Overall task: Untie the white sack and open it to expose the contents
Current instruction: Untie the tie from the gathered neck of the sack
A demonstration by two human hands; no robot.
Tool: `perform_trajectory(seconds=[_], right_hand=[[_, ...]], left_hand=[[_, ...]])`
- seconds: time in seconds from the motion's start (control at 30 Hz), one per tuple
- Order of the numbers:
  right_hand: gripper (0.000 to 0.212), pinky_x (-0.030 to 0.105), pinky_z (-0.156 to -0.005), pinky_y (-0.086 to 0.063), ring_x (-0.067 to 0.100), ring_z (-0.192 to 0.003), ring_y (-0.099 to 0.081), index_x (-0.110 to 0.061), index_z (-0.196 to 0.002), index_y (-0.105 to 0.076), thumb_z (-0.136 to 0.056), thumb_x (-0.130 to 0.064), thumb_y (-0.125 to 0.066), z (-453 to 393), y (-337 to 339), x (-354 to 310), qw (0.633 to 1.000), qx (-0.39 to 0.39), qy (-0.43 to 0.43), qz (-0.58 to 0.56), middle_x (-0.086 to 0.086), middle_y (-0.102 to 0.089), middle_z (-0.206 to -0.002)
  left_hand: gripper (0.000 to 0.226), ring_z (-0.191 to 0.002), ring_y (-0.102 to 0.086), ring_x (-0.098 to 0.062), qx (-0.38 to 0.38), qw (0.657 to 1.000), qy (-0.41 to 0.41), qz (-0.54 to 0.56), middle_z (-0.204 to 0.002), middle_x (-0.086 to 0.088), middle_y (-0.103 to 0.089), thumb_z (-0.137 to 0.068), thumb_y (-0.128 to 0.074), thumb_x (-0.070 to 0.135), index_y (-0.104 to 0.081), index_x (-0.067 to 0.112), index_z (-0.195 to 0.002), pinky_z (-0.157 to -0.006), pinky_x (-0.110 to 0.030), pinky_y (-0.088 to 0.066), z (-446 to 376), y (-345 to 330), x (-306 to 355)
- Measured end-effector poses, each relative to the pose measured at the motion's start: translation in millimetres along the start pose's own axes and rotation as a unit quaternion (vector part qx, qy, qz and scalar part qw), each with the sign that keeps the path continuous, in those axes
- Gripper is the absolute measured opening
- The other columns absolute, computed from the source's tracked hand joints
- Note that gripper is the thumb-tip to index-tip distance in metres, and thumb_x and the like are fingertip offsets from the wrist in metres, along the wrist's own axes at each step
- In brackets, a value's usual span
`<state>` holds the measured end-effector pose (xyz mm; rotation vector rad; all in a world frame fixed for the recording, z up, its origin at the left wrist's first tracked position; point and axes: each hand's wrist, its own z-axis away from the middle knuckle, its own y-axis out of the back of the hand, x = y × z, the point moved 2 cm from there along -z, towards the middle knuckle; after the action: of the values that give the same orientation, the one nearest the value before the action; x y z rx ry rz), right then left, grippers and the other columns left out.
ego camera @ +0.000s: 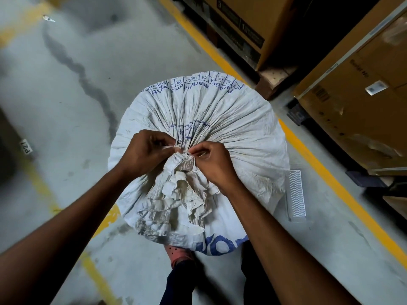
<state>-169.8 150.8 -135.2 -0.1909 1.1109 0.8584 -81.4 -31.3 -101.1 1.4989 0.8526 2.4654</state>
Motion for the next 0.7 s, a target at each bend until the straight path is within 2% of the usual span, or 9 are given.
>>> perform_trajectory(seconds=[0.07,0.17,0.27,0.4,0.5,0.53,0.63,0.7], right_hand=[[0.013,0.017,-0.068,-0.053,0.002,-0.073,-0.066,-0.017,-0.087,-0.078,-0.084,-0.005,-0.076,-4,-4,-1,1.0,0.002,0.012,0.013,-0.005,-0.076,-0.083],[0.019,0.009,-0.061,-0.044,-0.004,-0.063,-0.058,-0.015,-0.081,-0.074,-0.083,0.003,-0.073,-7,-8,-3,0.999,0.017,0.032,0.027,-0.003,-0.073,-0.08],[0.023,0.004,-0.058,-0.04,-0.01,-0.061,-0.056,-0.015,-0.082,-0.071,-0.083,0.008,-0.07,-2,-11,-6,0.997,0.024,0.056,0.046,-0.004,-0.071,-0.082],[0.025,0.01,-0.062,-0.042,0.0,-0.068,-0.056,-0.01,-0.085,-0.07,-0.081,0.014,-0.065,8,-16,-2,0.993,0.072,0.086,0.049,0.002,-0.07,-0.085],[0.023,0.015,-0.066,-0.047,0.011,-0.075,-0.062,-0.01,-0.088,-0.071,-0.082,0.011,-0.068,12,-19,0,0.989,0.098,0.096,0.053,0.002,-0.069,-0.087],[0.022,0.015,-0.067,-0.049,0.011,-0.077,-0.063,-0.01,-0.09,-0.072,-0.082,0.01,-0.069,13,-20,0,0.989,0.102,0.097,0.055,0.002,-0.069,-0.088],[0.021,0.012,-0.07,-0.048,0.008,-0.077,-0.061,-0.01,-0.092,-0.073,-0.082,0.009,-0.072,14,-19,-1,0.987,0.108,0.11,0.051,0.0,-0.067,-0.091],[0.029,0.008,-0.07,-0.045,0.006,-0.076,-0.057,-0.01,-0.098,-0.074,-0.08,0.013,-0.071,13,-18,-2,0.987,0.099,0.125,0.033,0.0,-0.064,-0.094]], left_hand=[[0.033,-0.084,-0.074,-0.018,-0.001,1.0,-0.008,0.024,-0.084,-0.001,-0.079,-0.073,-0.082,0.05,-0.078,0.019,-0.084,-0.084,-0.046,-0.058,1,-1,1],[0.017,-0.082,-0.07,-0.01,-0.004,0.998,-0.016,0.067,-0.085,-0.003,-0.077,-0.079,-0.078,0.035,-0.077,0.02,-0.084,-0.082,-0.035,-0.055,4,-3,3],[0.018,-0.083,-0.069,-0.01,0.006,0.996,-0.006,0.089,-0.087,-0.007,-0.077,-0.078,-0.078,0.033,-0.076,0.017,-0.086,-0.083,-0.032,-0.053,6,-6,2],[0.04,-0.087,-0.073,-0.014,-0.007,0.999,-0.002,0.052,-0.092,-0.006,-0.079,-0.073,-0.084,0.046,-0.078,0.011,-0.091,-0.088,-0.036,-0.056,3,-7,1],[0.034,-0.092,-0.076,-0.022,-0.048,0.998,-0.011,0.025,-0.094,-0.007,-0.08,-0.075,-0.084,0.039,-0.079,0.013,-0.096,-0.091,-0.045,-0.057,-2,0,3],[0.036,-0.09,-0.074,-0.021,-0.067,0.997,-0.011,0.029,-0.096,-0.01,-0.08,-0.074,-0.084,0.035,-0.079,0.012,-0.101,-0.09,-0.044,-0.058,-2,5,3],[0.049,-0.088,-0.07,-0.017,-0.107,0.994,-0.009,0.035,-0.099,-0.016,-0.078,-0.07,-0.086,0.035,-0.077,0.011,-0.111,-0.085,-0.034,-0.056,0,15,5],[0.041,-0.079,-0.067,-0.008,-0.111,0.992,0.001,0.055,-0.097,-0.015,-0.077,-0.074,-0.089,0.023,-0.077,0.01,-0.111,-0.072,-0.021,-0.055,1,20,7]])
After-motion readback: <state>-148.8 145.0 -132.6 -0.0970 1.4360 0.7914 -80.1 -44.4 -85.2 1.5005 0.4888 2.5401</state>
